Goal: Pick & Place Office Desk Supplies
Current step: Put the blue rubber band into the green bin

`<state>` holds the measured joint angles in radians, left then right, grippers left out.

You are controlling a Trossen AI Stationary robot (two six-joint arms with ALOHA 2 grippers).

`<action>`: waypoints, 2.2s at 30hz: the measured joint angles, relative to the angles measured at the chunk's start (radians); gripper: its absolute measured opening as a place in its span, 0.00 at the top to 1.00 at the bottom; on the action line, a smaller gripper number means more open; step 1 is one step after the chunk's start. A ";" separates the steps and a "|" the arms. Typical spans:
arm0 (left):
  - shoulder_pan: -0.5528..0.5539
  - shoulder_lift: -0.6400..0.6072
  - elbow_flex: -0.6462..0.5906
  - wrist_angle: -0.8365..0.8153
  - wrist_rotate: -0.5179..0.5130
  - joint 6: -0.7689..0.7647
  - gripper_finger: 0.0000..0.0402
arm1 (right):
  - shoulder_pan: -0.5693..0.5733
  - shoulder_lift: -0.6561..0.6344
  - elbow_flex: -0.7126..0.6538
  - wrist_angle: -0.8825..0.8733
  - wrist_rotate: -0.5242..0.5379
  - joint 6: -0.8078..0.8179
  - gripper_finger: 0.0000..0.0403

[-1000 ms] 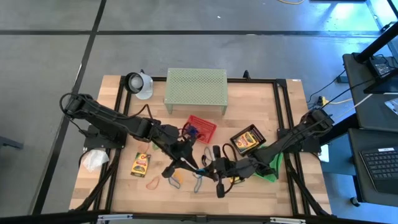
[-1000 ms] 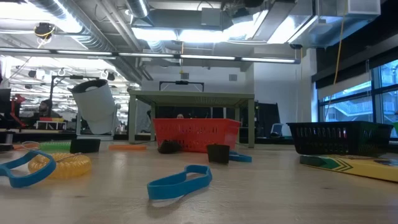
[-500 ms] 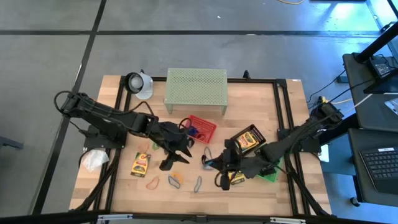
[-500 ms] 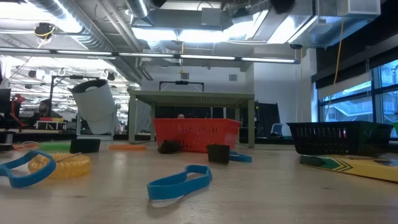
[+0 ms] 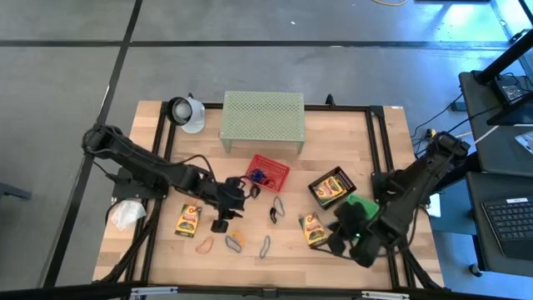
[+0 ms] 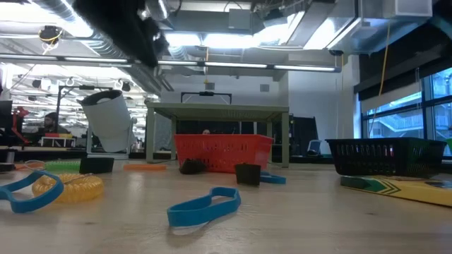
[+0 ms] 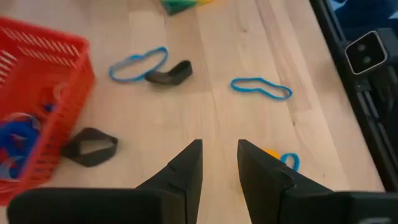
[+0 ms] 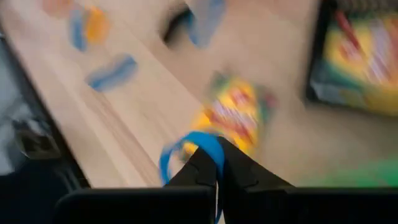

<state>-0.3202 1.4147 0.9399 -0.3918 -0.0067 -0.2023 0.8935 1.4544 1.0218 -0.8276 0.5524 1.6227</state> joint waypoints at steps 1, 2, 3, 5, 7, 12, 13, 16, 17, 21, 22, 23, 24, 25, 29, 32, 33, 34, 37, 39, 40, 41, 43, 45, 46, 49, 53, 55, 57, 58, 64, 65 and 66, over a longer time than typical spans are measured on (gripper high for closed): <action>0.000 0.000 -0.031 0.048 0.006 -0.010 0.77 | 0.015 0.000 0.000 -0.044 -0.038 0.054 1.00; 0.000 0.000 -0.057 0.081 0.005 -0.020 0.77 | 0.030 0.000 0.000 -0.082 -0.070 0.106 1.00; 0.000 0.000 -0.078 0.102 0.003 -0.028 0.77 | 0.042 0.002 0.000 -0.110 -0.094 0.143 1.00; 0.001 0.000 -0.107 0.114 0.001 -0.030 0.76 | 0.060 0.003 0.000 -0.169 -0.142 0.205 1.00; 0.001 0.000 -0.123 0.114 0.005 -0.029 0.76 | 0.072 0.003 0.000 -0.239 -0.193 0.265 1.00; -0.011 0.000 -0.125 0.113 0.067 -0.004 0.77 | 0.069 0.004 0.000 -0.305 -0.230 0.311 1.00; -0.016 0.000 -0.125 0.113 0.078 0.000 0.77 | 0.063 0.007 -0.001 -0.308 -0.236 0.310 1.00; -0.040 0.000 -0.125 0.113 0.106 0.022 0.77 | 0.047 0.019 -0.017 -0.310 -0.286 0.311 1.00; -0.052 0.000 -0.125 0.113 0.107 0.029 0.77 | 0.040 0.025 -0.024 -0.314 -0.306 0.318 1.00; -0.091 0.001 -0.125 0.112 0.102 0.055 0.77 | 0.015 0.049 -0.046 -0.317 -0.391 0.327 1.00; -0.100 0.001 -0.125 0.111 0.101 0.059 0.77 | 0.011 0.053 -0.048 -0.322 -0.405 0.327 1.00; -0.107 0.001 -0.125 0.111 0.099 0.059 0.77 | 0.006 0.057 -0.049 -0.327 -0.417 0.326 1.00; -0.113 0.001 -0.125 0.111 0.099 0.059 0.77 | 0.002 0.058 -0.049 -0.334 -0.423 0.326 1.00; -0.119 0.001 -0.125 0.111 0.099 0.059 0.77 | -0.004 0.059 -0.049 -0.338 -0.428 0.326 1.00; -0.138 0.001 -0.125 0.107 0.097 0.058 0.77 | -0.030 0.059 -0.049 -0.341 -0.435 0.300 1.00; -0.151 0.001 -0.125 0.105 0.095 0.037 0.77 | -0.042 0.059 -0.049 -0.334 -0.438 0.279 1.00; -0.156 0.001 -0.125 0.104 0.087 0.032 0.77 | -0.044 0.059 -0.049 -0.330 -0.438 0.278 1.00; -0.161 0.001 -0.125 0.104 0.076 0.030 0.77 | -0.046 0.059 -0.049 -0.326 -0.441 0.277 1.00; -0.174 0.001 -0.125 0.104 0.049 0.030 0.77 | -0.048 0.059 -0.049 -0.327 -0.441 0.277 1.00; -0.179 0.001 -0.125 0.104 0.042 0.030 0.77 | -0.048 0.059 -0.049 -0.325 -0.441 0.278 0.99; -0.179 0.001 -0.125 0.104 0.042 0.030 0.77 | -0.048 0.060 -0.049 -0.325 -0.441 0.278 0.98; -0.180 0.001 -0.125 0.104 0.042 0.026 0.77 | -0.048 0.063 -0.049 -0.324 -0.441 0.278 0.98; -0.183 0.001 -0.125 0.104 0.040 0.017 0.77 | -0.048 0.068 -0.049 -0.308 -0.447 0.277 0.97; -0.185 0.001 -0.125 0.104 0.040 0.014 0.77 | -0.048 0.079 -0.048 -0.287 -0.469 0.254 0.97; -0.188 0.001 -0.125 0.104 0.040 0.009 0.77 | -0.048 0.087 -0.048 -0.280 -0.476 0.246 0.97; -0.190 0.001 -0.125 0.104 0.041 0.006 0.77 | -0.047 0.109 -0.048 -0.254 -0.512 0.193 0.95; -0.190 0.001 -0.125 0.104 0.043 0.002 0.77 | -0.046 0.135 -0.048 -0.222 -0.516 0.165 0.87; -0.190 0.001 -0.125 0.104 0.043 0.003 0.77 | -0.046 0.141 -0.048 -0.221 -0.515 0.165 0.80; -0.190 0.001 -0.125 0.103 0.044 0.002 0.77 | -0.046 0.144 -0.048 -0.224 -0.508 0.165 0.73; -0.190 0.001 -0.125 0.103 0.044 0.002 0.77 | -0.046 0.144 -0.048 -0.223 -0.508 0.165 0.69; -0.190 0.001 -0.125 0.099 0.056 0.003 0.77 | -0.046 0.144 -0.048 -0.257 -0.517 0.177 0.52; -0.190 0.001 -0.125 0.099 0.056 0.003 0.77 | -0.046 0.141 -0.048 -0.266 -0.521 0.176 0.51; -0.190 0.001 -0.125 0.099 0.056 0.003 0.77 | -0.046 0.137 -0.048 -0.273 -0.527 0.177 0.50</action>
<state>-0.5102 1.4155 0.8154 -0.2924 0.0496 -0.1993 0.8478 1.5916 0.9733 -1.1004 0.0254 1.7992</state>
